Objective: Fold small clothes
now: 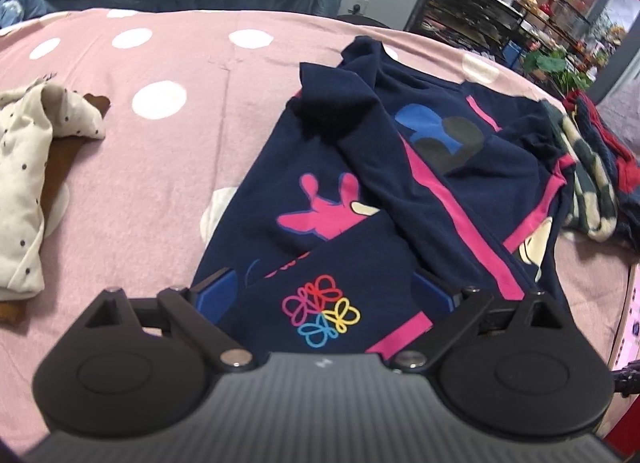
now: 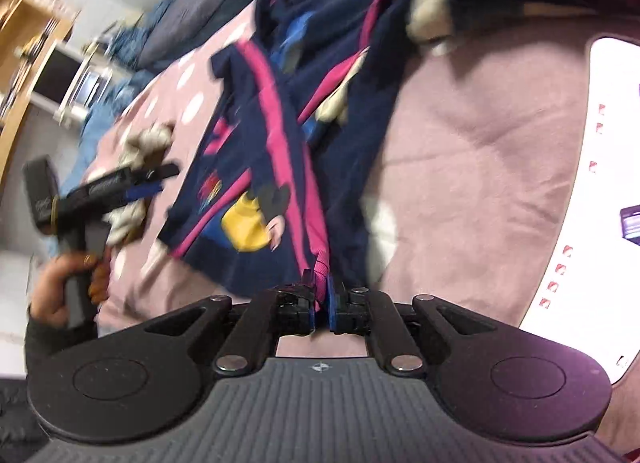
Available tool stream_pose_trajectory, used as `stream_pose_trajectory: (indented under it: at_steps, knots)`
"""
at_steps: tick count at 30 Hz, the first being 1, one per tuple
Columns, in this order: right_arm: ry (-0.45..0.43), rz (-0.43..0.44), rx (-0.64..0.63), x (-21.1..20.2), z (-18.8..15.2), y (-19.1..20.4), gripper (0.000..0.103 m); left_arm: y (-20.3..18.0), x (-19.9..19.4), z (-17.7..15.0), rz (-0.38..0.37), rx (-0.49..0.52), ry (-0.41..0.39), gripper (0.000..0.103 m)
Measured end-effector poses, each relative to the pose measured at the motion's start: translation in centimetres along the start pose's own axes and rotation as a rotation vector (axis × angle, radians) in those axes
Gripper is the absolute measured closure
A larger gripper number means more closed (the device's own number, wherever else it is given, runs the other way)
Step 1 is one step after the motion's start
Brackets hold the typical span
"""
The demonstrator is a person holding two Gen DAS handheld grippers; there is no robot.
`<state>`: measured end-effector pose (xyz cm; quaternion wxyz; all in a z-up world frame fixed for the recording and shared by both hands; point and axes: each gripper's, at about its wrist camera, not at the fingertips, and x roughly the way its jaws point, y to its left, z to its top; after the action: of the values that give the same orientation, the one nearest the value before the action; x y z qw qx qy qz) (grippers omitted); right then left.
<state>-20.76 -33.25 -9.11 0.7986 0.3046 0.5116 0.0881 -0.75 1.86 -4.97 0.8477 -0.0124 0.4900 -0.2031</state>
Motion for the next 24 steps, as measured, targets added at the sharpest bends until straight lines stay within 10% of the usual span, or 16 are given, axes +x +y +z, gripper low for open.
stream_pose_trajectory:
  at_steps: [11,24]
  knots:
    - [-0.427,0.108,-0.355,-17.1,7.3,10.4,0.093,-0.1,-0.7,0.4,-0.010,0.005,-0.017,0.006]
    - [0.117,0.208,-0.394,-6.1,1.9,11.3,0.093,-0.5,0.6,1.3,-0.049,0.004,-0.001,0.006]
